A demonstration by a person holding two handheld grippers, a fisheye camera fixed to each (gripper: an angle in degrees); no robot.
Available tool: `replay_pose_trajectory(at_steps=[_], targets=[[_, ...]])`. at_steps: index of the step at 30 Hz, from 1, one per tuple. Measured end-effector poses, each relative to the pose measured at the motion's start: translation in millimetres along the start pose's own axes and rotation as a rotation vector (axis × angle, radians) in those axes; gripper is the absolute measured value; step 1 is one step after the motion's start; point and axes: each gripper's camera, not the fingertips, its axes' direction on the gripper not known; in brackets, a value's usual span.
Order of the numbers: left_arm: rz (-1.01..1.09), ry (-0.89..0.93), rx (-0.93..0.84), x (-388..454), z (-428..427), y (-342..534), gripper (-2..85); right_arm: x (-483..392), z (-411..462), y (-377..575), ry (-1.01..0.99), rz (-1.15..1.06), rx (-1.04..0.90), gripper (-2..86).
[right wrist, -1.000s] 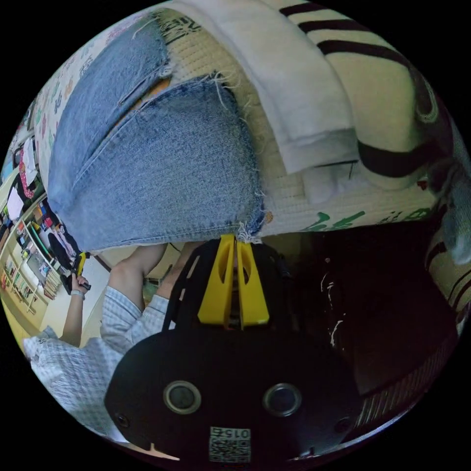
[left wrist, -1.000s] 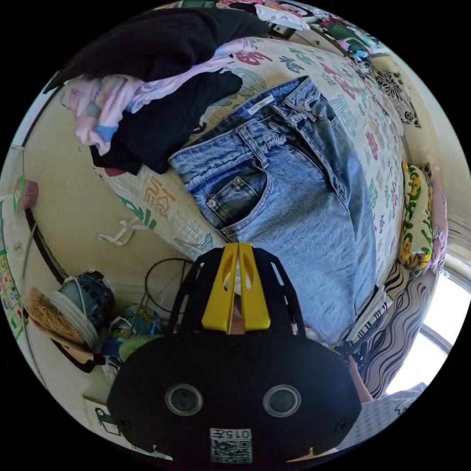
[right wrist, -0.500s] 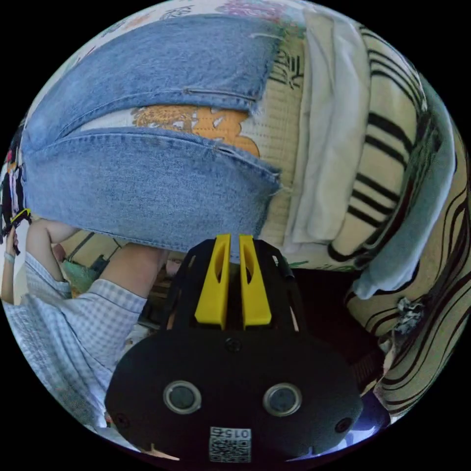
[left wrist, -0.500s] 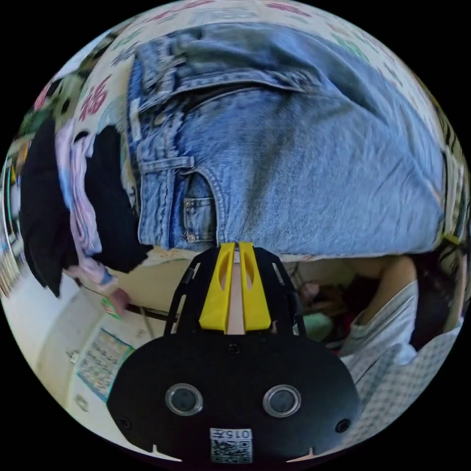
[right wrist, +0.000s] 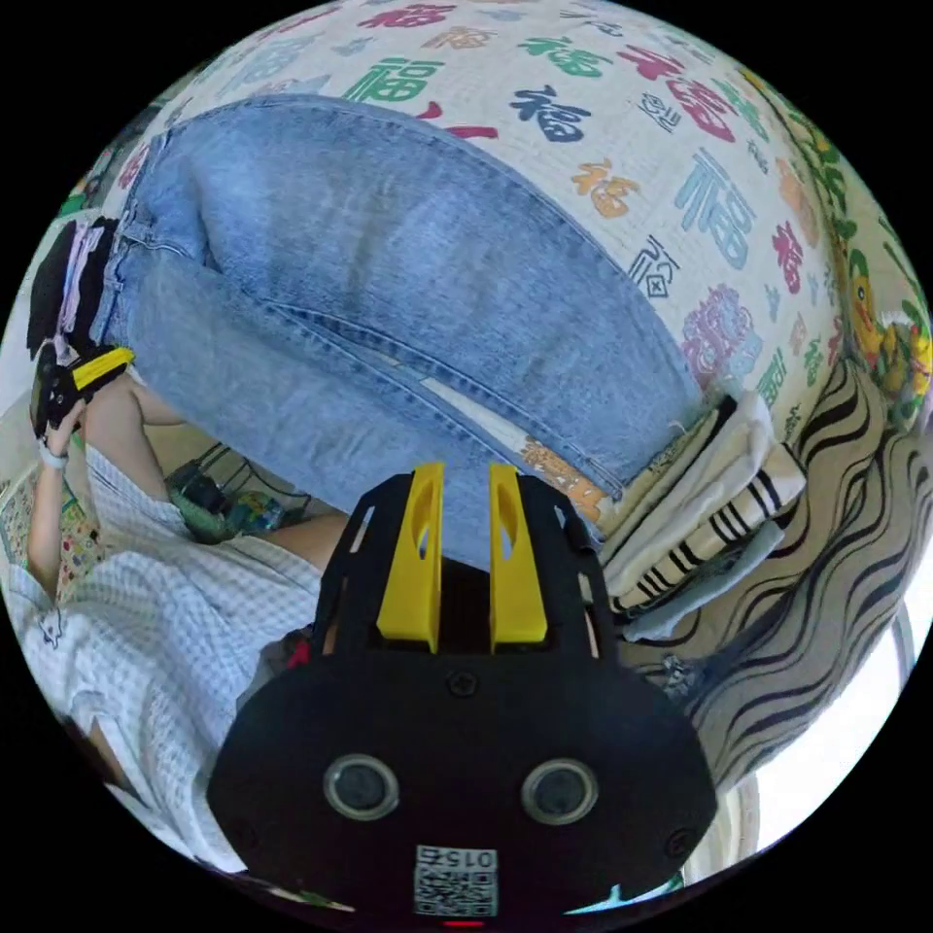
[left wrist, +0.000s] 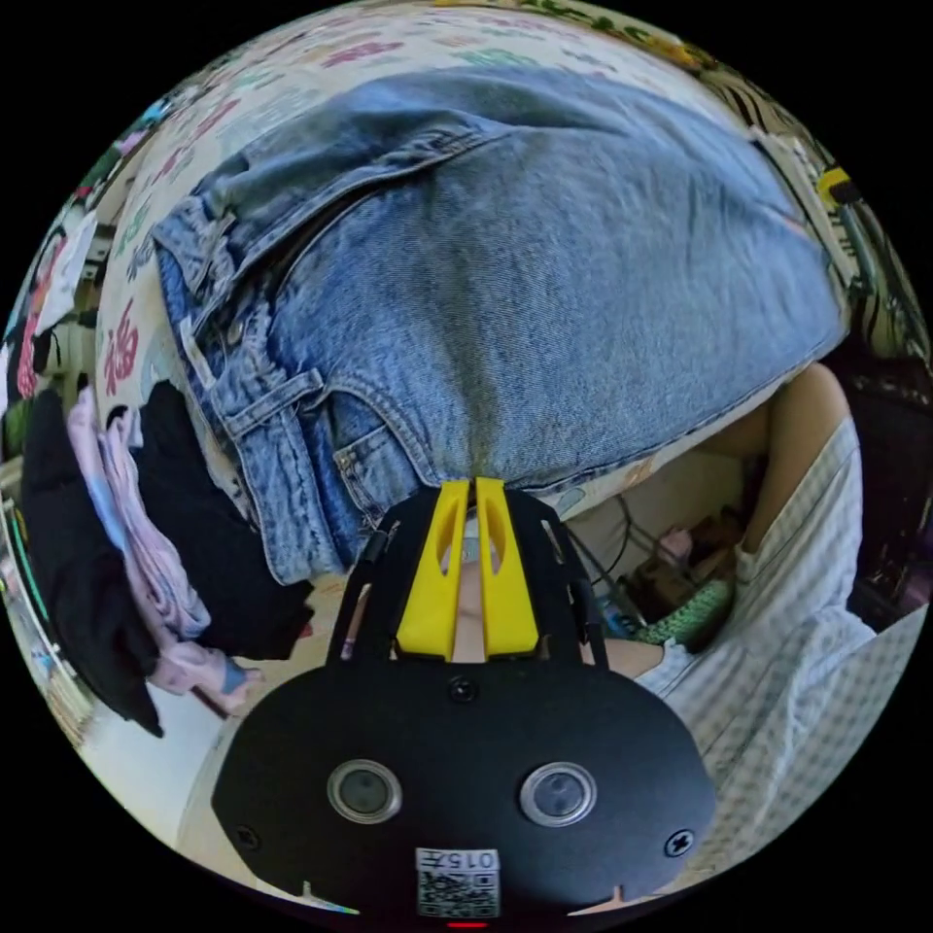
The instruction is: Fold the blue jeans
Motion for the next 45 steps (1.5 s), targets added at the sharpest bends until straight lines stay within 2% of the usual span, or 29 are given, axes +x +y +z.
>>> replay_pose_trajectory(at_steps=[2, 6, 8, 13, 18, 20, 25, 28, 32, 35, 37, 39, 45], targets=[[-0.054, 0.087, 0.031, -14.9, -2.1, 14.9, 0.0, -27.2, -28.9, 0.4, 0.135, 0.027, -0.063, 8.4], [-0.098, 0.083, 0.131, -23.0, -9.4, 43.4, -0.4, -95.4, -102.7, 34.8, 0.396, 0.094, 0.145, 7.0], [-0.104, 0.067, 0.202, -25.0, -12.5, 64.4, -0.6, -122.4, -115.8, 49.5, 0.48, 0.098, 0.186, 6.7], [-0.185, 0.175, 0.342, -36.8, -13.3, 102.6, -0.8, -167.5, -109.4, 71.3, 0.662, 0.13, 0.187, 6.7], [-0.21, 0.275, 0.43, -41.8, -5.3, 131.7, -0.9, -185.2, -70.7, 74.5, 0.877, 0.118, 0.109, 7.2], [-0.207, 0.274, 0.429, -45.9, 0.1, 139.3, -0.8, -181.2, -64.1, 77.7, 0.909, 0.128, 0.105, 7.6], [-0.248, 0.305, 0.416, -61.7, 16.7, 151.4, -0.5, -156.0, -54.0, 84.9, 0.844, 0.144, 0.132, 8.2], [-0.296, 0.329, 0.421, -73.8, 29.1, 162.0, 0.9, -134.2, -36.4, 86.8, 0.672, 0.063, 0.243, 8.3], [-0.394, 0.38, 0.431, -97.7, 46.0, 184.2, 4.7, -67.6, 28.1, 88.8, 0.316, 0.001, 0.288, 8.5], [-0.52, 0.421, 0.472, -120.9, 57.5, 207.9, 5.9, -3.8, 98.0, 107.5, 0.015, 0.032, 0.354, 8.8], [-0.609, 0.466, 0.5, -136.0, 65.3, 223.4, 6.7, 39.9, 147.8, 132.5, -0.159, 0.118, 0.428, 8.3], [-0.695, 0.5, 0.532, -149.8, 72.6, 238.9, 7.6, 97.8, 222.1, 173.8, -0.378, 0.318, 0.471, 8.4], [-0.906, 0.528, 0.587, -178.5, 95.9, 271.5, 10.7, 189.6, 378.6, 292.9, -0.813, 0.863, 0.629, 8.6]])
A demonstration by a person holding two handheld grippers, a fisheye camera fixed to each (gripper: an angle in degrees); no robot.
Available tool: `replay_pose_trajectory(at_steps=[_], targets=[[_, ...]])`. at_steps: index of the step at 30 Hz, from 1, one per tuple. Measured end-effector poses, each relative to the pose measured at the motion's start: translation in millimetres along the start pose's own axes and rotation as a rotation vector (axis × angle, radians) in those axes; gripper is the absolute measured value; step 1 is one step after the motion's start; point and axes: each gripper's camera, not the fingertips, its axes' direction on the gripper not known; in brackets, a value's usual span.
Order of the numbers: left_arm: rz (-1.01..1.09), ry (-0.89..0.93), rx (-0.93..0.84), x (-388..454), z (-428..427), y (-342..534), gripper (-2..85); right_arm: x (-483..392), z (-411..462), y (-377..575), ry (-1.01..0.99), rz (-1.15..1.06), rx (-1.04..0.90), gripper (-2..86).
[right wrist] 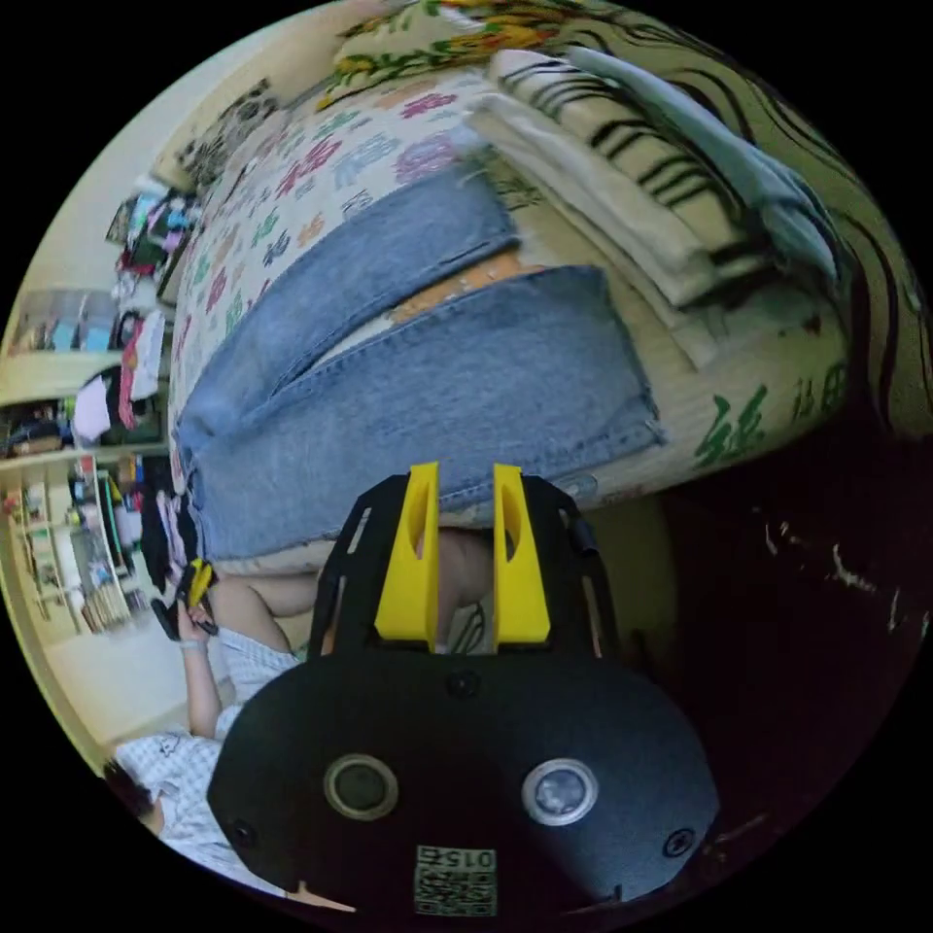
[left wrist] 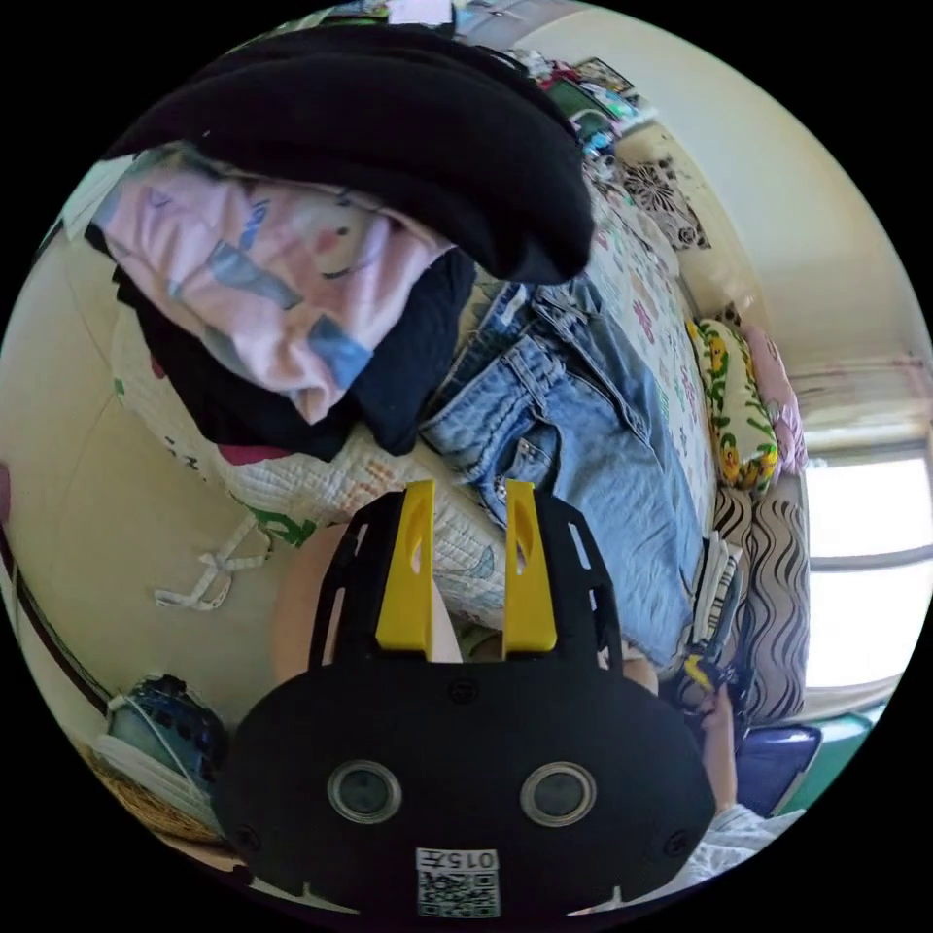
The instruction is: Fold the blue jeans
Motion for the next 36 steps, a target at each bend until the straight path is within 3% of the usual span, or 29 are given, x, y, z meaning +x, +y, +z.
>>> replay_pose_trajectory(at_steps=[6, 11, 19, 27, 36], targets=[[-0.058, 0.041, -0.003, -20.6, 10.4, -4.0, 11.5, 126.6, -12.9, 3.5, -0.305, 0.335, 0.13, 7.7], [-0.084, 0.106, 0.013, -32.2, 6.8, -0.9, 11.8, 184.3, -19.8, -6.0, -0.467, 0.472, 0.19, 7.7], [-0.131, 0.214, 0.039, -40.2, 9.7, 6.1, 11.3, 238.9, -50.5, -29.4, -0.48, 0.477, 0.234, 7.1], [-0.055, 0.111, 0.003, -24.0, 11.1, 0.5, 10.4, 297.6, -93.4, -50.4, -0.55, 0.435, 0.187, 4.1], [-0.082, 0.22, -0.02, -4.1, 14.9, 8.6, 11.5, 324.0, -139.0, -69.3, -0.545, 0.388, 0.195, 5.4]])
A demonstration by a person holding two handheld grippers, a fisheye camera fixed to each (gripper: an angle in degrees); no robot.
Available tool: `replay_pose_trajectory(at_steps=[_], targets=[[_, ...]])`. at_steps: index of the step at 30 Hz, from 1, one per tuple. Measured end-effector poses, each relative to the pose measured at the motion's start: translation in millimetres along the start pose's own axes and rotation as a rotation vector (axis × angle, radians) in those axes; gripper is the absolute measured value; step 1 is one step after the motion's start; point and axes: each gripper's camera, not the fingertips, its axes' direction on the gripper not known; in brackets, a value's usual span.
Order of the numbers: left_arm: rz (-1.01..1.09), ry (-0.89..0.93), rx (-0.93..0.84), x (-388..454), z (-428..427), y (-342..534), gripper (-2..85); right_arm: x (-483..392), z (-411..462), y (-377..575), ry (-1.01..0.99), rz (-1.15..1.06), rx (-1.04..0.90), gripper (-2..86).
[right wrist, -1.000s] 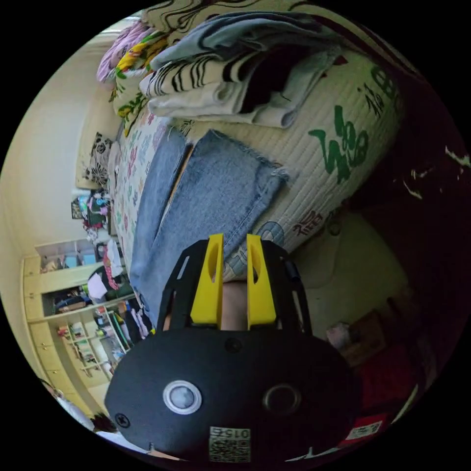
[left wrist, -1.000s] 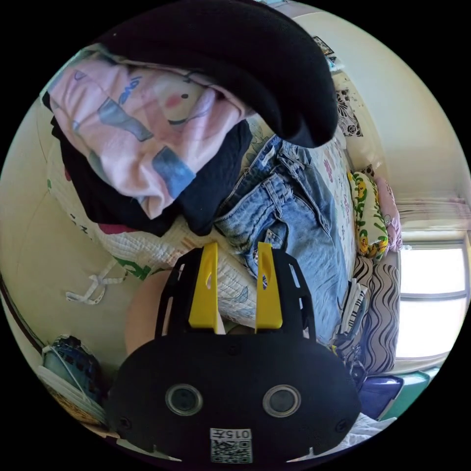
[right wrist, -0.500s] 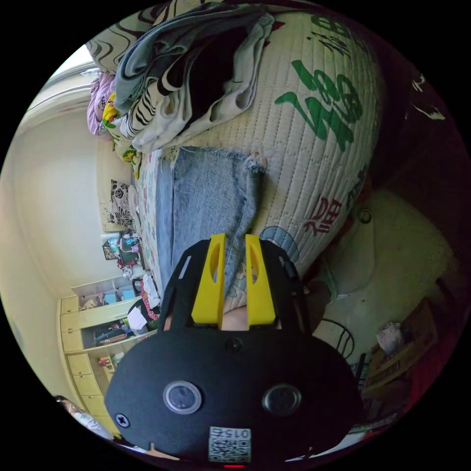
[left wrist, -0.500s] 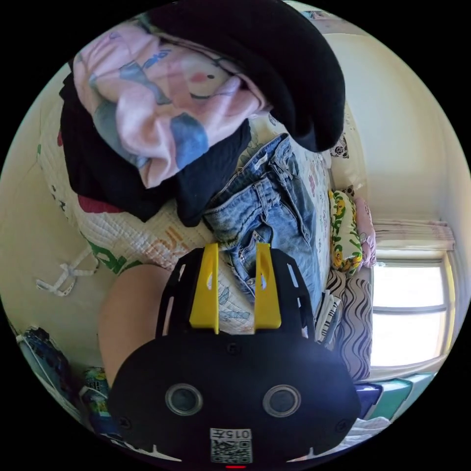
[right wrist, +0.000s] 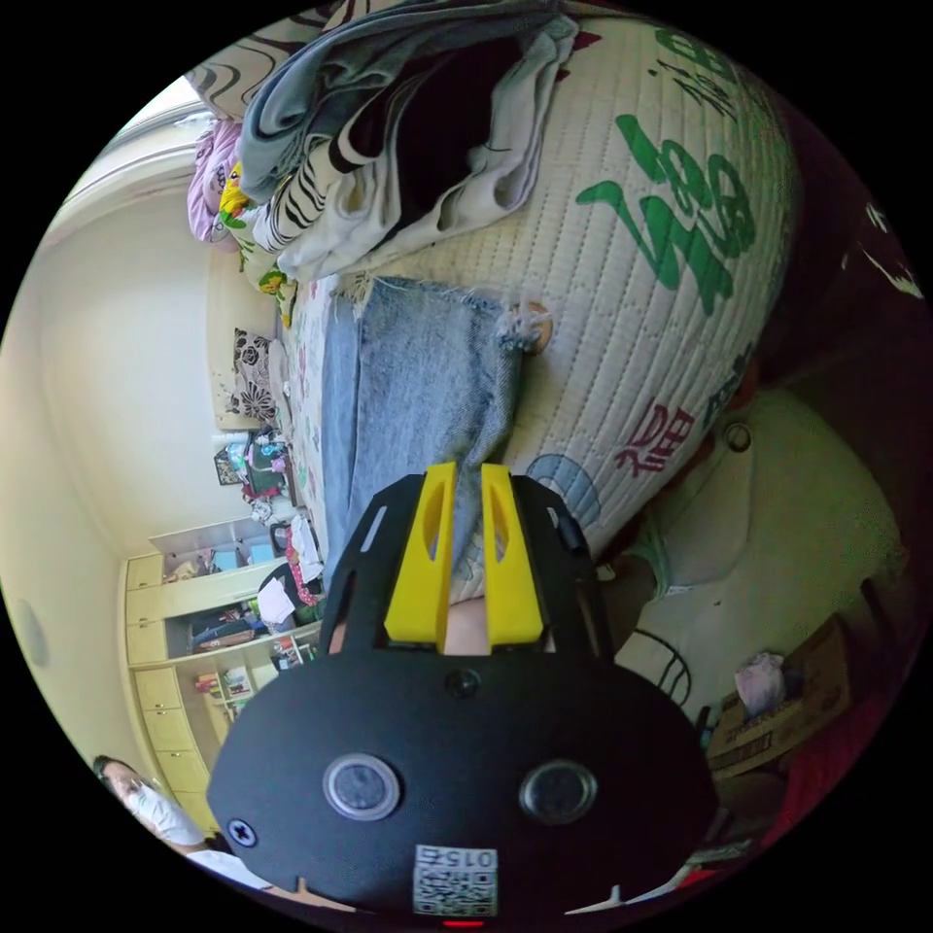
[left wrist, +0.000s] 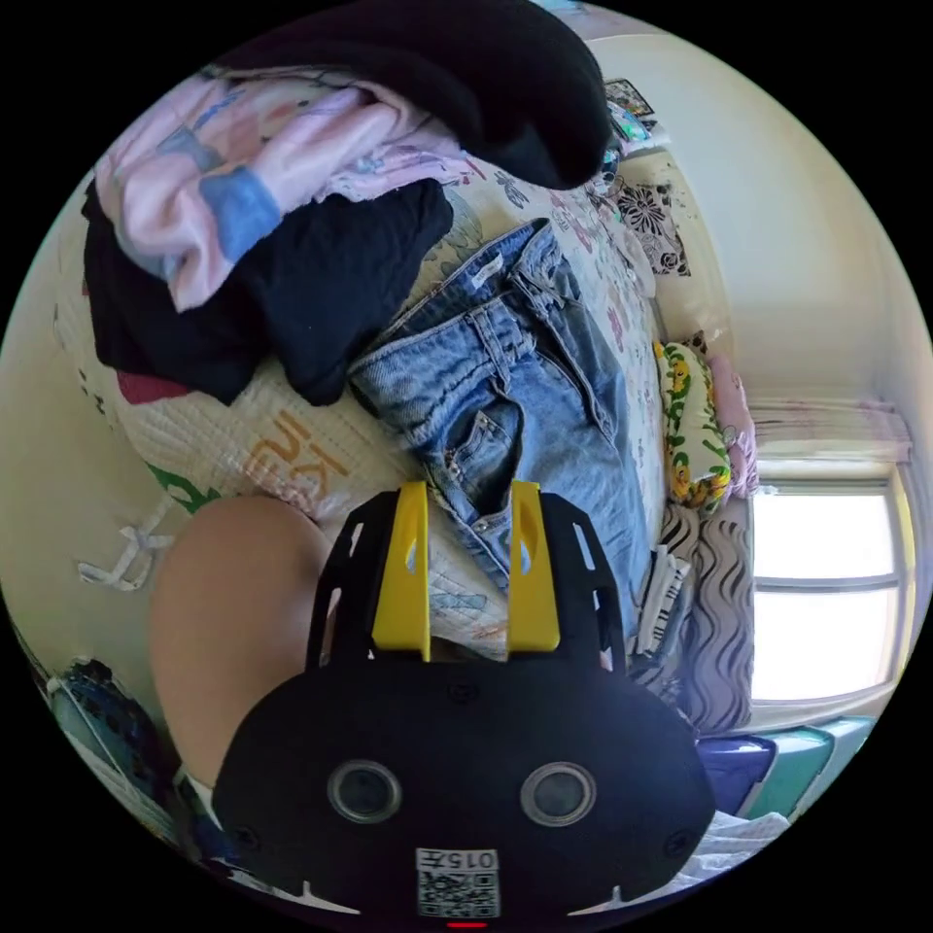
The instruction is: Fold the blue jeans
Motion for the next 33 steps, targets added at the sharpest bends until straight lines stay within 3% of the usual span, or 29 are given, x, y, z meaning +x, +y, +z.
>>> replay_pose_trajectory(at_steps=[2, 8, 14, 18, 22, 25, 33], targets=[[-0.025, 0.131, -0.078, 2.8, 7.4, 0.3, 10.7, -1.9, -8.4, -5.2, -0.009, -0.005, -0.012, 5.6], [-0.078, 0.043, -0.06, 17.5, 16.8, -1.8, 9.1, -7.8, -32.7, -18.9, -0.023, -0.015, -0.053, 6.2], [0.03, 0.058, -0.079, 56.5, 2.8, -12.2, 5.9, -11.7, -56.3, -20.4, -0.031, -0.021, -0.04, 6.9], [0.115, 0.032, -0.1, 93.1, -8.3, -19.6, 5.8, -26.4, -72.8, -17.4, 0.105, -0.08, -0.037, 7.8], [0.214, -0.035, -0.163, 142.1, -16.1, -33.8, 5.8, -25.3, -75.6, -26.6, -0.118, -0.035, -0.079, 7.5], [0.279, -0.067, -0.171, 176.1, -20.4, -40.2, 5.8, -38.7, -74.3, -32.5, -0.024, -0.059, -0.104, 5.7], [0.298, -0.027, -0.124, 212.1, -25.0, -49.2, 5.8, -58.1, -99.4, -22.7, -0.104, -0.015, -0.078, 7.4]])
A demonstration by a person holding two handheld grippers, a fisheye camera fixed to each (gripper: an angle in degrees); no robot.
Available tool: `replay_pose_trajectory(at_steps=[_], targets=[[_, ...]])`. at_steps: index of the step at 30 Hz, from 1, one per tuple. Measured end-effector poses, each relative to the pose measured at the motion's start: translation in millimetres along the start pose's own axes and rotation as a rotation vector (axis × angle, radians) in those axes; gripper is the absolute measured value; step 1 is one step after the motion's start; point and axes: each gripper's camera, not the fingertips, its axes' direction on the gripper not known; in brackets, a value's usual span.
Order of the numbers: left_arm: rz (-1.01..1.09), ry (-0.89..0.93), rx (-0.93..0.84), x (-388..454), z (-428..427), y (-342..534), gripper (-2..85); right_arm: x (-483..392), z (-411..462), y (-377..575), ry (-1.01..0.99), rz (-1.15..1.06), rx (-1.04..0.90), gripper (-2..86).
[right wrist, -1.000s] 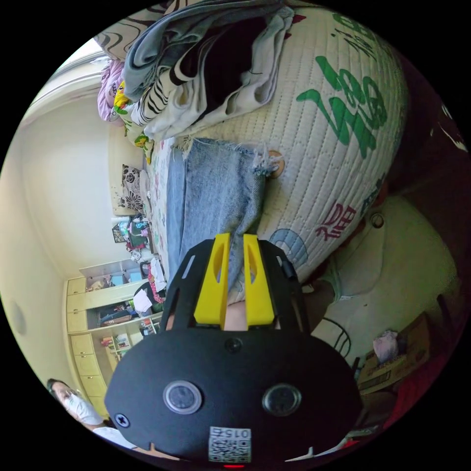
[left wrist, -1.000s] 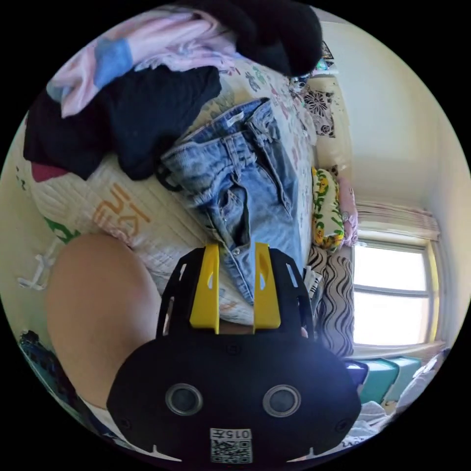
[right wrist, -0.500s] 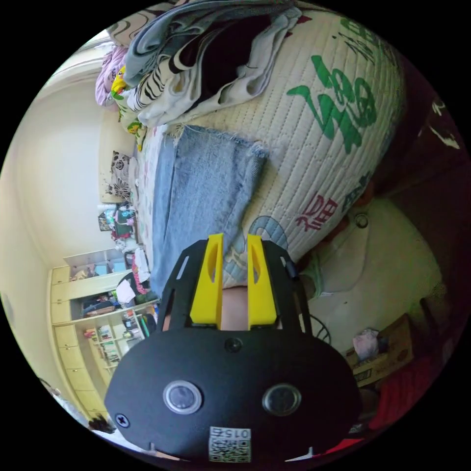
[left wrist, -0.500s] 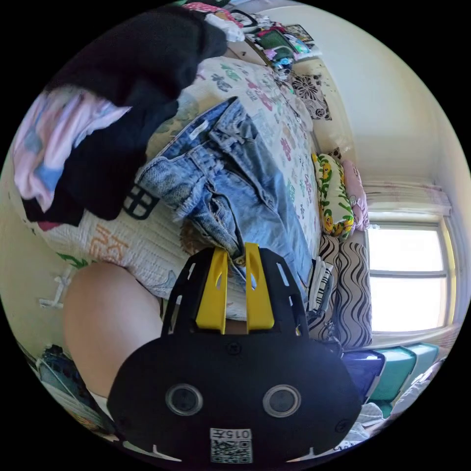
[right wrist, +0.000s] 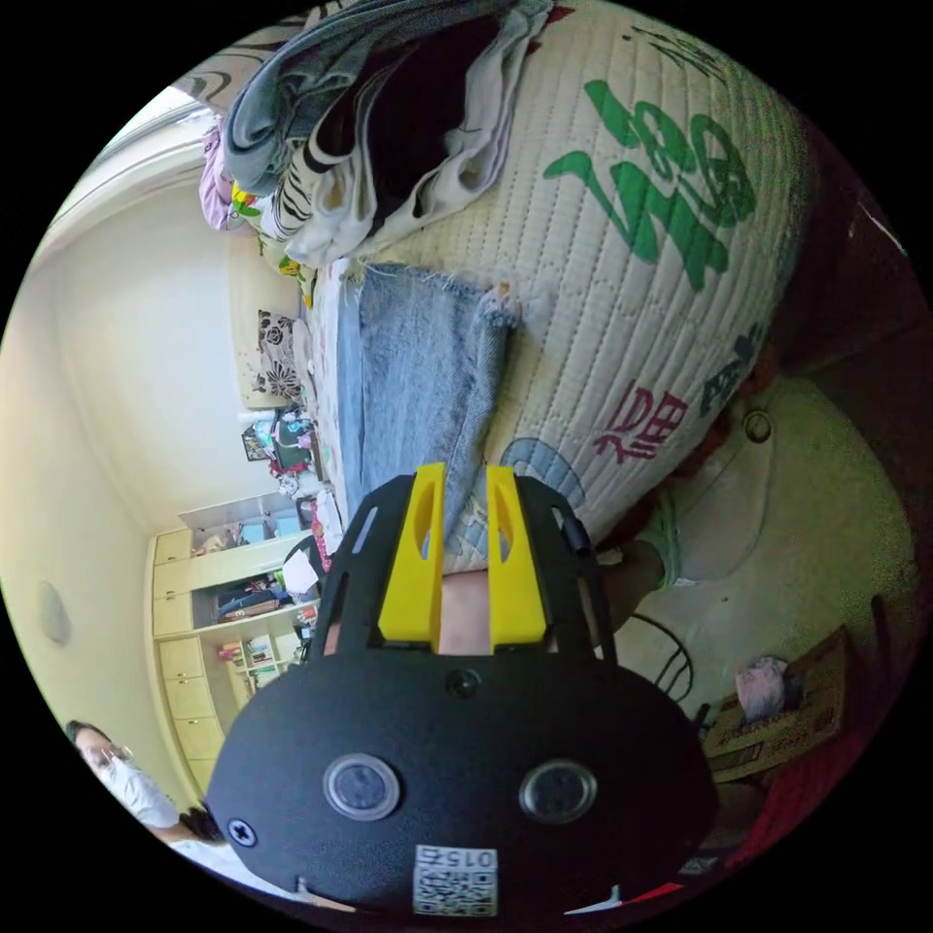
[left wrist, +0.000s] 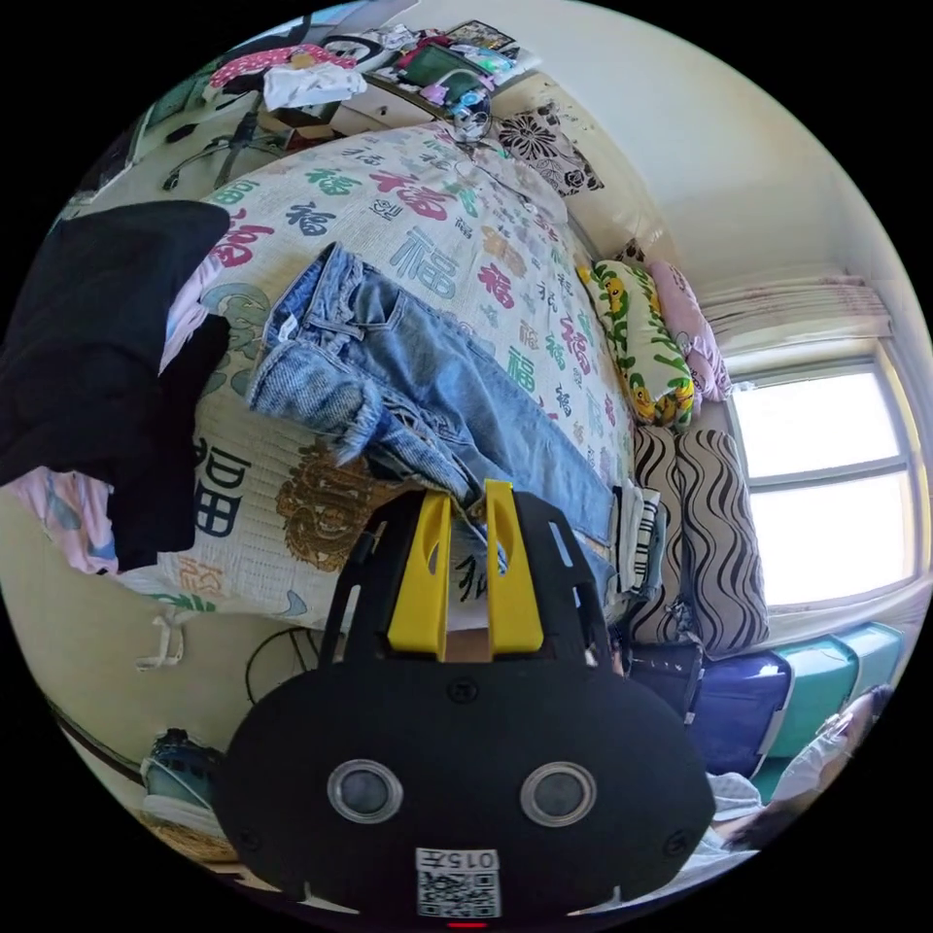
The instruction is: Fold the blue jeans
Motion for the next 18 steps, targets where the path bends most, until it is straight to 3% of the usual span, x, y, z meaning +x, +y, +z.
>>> replay_pose_trajectory(at_steps=[6, 10, 18], targets=[[-0.041, 0.06, 0.022, -1.9, -2.9, -8.1, 5.8, -24.3, 8.5, 3.0, 0.037, 0.026, 0.0, 4.4], [-0.026, 0.093, 0.02, -1.0, -8.4, -17.9, 5.7, -45.6, -0.6, 14.6, -0.069, -0.006, 0.014, 0.8], [-0.088, 0.208, 0.069, -14.0, -34.1, -36.3, 5.5, -174.0, -10.6, 28.0, -0.099, -0.227, -0.01, -0.1]])
